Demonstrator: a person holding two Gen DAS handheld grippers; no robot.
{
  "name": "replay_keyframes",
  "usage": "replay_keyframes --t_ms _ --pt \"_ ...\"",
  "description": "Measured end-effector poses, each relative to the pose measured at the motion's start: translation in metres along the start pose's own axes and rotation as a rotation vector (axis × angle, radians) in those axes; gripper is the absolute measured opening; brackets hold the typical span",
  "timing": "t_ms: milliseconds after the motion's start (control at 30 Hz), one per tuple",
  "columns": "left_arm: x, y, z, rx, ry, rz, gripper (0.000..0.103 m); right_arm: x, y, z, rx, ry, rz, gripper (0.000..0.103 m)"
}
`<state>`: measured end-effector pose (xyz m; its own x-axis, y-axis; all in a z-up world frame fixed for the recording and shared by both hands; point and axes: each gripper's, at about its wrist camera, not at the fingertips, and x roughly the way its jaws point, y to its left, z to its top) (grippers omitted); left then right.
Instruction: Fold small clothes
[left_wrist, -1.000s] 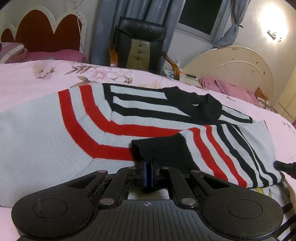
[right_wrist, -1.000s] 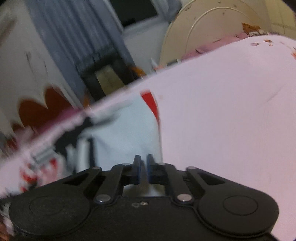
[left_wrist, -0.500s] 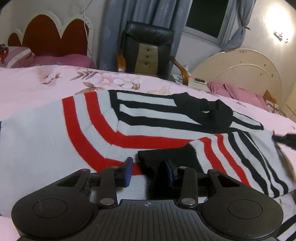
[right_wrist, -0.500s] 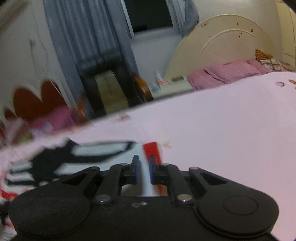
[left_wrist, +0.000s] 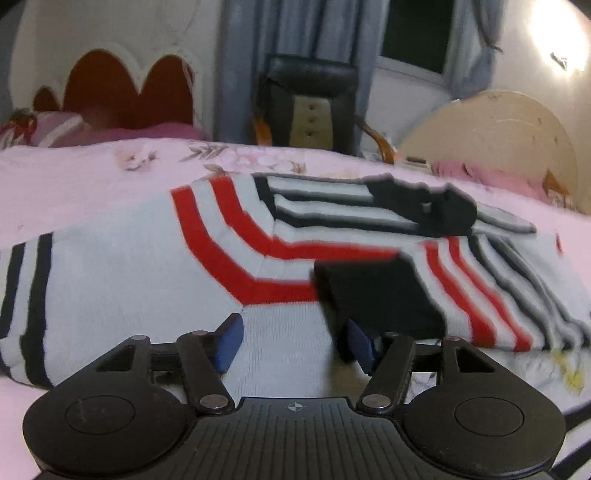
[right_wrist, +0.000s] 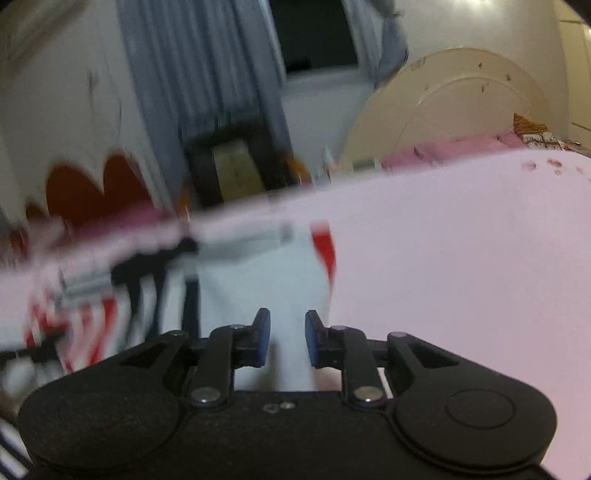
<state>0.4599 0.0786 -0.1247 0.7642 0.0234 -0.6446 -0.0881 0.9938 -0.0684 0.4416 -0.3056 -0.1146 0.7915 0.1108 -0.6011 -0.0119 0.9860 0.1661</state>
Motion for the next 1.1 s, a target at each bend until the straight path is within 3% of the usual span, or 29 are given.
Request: replay_keyframes --t_ms 33,167,267,500,600,700,767,900,933,967,1000,1033,1100 --pt "-0.002 0.000 0.001 -0.004 0.004 0.002 0.062 0.012 0.000 -0.009 -0.003 0.077 -0.041 0.025" --pt "-0.031 0.021 0.001 -0.099 -0.056 -0.029 0.062 -0.008 0.002 -0.002 0.090 0.004 -0.031 0.030" --pt "-0.063 0.060 -0.014 -0.172 -0.105 0.022 0.062 -0.025 0.012 -0.003 0.075 -0.025 -0.016 0.032" --pt "-0.119 0.220 -0.072 -0.616 -0.117 0.202 0.062 -0.031 0.030 -0.012 0.049 0.026 0.009 0.036" --pt "-0.123 0.270 -0.087 -0.800 -0.162 0.187 0.062 -0.027 0.045 -0.010 0.078 0.037 0.025 0.036" --pt "-0.119 0.308 -0.094 -0.921 -0.203 0.191 0.062 -0.028 0.064 -0.006 0.120 0.032 0.059 0.036" --pt "-0.112 0.327 -0.100 -1.017 -0.242 0.143 0.062 -0.028 0.079 -0.003 0.123 0.026 0.072 0.036" --pt "-0.098 0.341 -0.092 -1.057 -0.252 0.127 0.061 -0.030 0.102 0.000 0.112 0.033 0.081 0.036" --pt "-0.094 0.341 -0.088 -1.040 -0.251 0.132 0.058 -0.032 0.106 0.001 0.107 0.034 0.081 0.036" --pt "-0.090 0.339 -0.084 -1.004 -0.236 0.147 0.022 -0.033 0.108 0.002 0.107 0.036 0.081 0.036" --pt "-0.081 0.339 -0.079 -0.964 -0.187 0.155 0.004 -0.034 0.109 0.004 0.107 0.035 0.080 0.036" --pt "-0.075 0.338 -0.075 -0.954 -0.171 0.132 0.004 -0.035 0.110 0.006 0.107 0.032 0.078 0.036" --pt "-0.076 0.323 -0.059 -0.867 -0.217 0.093 0.004 -0.039 0.110 0.010 0.103 0.021 0.074 0.036"
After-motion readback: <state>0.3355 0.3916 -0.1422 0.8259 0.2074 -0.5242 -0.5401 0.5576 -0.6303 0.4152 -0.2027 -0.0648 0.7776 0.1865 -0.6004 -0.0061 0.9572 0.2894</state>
